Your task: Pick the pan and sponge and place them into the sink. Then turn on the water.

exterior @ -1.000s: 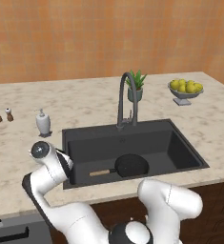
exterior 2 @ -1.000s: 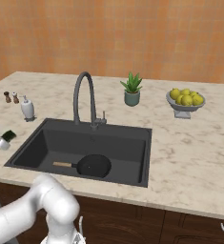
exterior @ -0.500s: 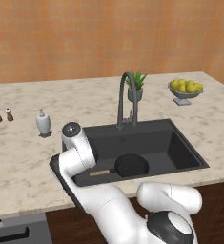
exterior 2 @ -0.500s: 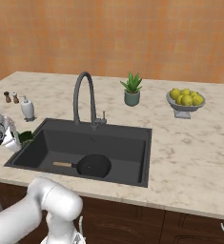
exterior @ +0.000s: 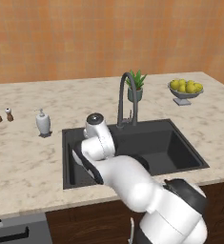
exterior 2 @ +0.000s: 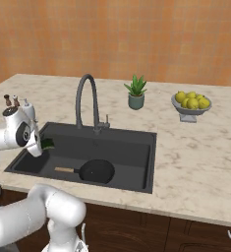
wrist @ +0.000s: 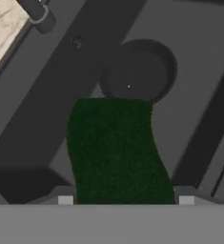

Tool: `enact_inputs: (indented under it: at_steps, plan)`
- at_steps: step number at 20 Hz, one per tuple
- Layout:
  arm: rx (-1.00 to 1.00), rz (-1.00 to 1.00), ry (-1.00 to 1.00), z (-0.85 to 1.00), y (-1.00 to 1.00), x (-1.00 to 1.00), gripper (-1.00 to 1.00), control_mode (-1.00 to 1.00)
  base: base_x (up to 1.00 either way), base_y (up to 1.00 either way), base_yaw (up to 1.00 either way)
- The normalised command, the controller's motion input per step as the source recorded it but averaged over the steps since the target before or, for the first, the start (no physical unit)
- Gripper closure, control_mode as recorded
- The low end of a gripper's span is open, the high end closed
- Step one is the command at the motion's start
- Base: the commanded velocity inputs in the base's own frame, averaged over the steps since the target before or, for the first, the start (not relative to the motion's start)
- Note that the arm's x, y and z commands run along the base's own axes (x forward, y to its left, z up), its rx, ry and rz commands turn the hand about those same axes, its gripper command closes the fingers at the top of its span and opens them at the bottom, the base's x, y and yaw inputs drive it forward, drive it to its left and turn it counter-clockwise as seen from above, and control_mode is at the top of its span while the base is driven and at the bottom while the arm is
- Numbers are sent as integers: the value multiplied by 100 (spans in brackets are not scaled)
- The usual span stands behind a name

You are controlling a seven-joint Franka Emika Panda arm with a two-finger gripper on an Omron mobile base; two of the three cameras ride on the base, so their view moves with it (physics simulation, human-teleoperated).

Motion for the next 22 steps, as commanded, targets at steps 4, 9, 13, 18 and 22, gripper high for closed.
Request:
enact_inputs:
  at_steps: [4,9,13,18,22]
  plan:
    - [-5,0,10,-15,-27,71,100,-100,0,0,0]
    - [-13,-4,0,-33,-41,32,100,-100,0,0,0]
    - [-18,-6,0,-41,-54,1,100,-100,0,0,0]
    - [-10,-9,0,-28,-57,0,100,-100,0,0,0]
    - [-6,-11,3,-35,-48,6,100,-100,0,0,0]
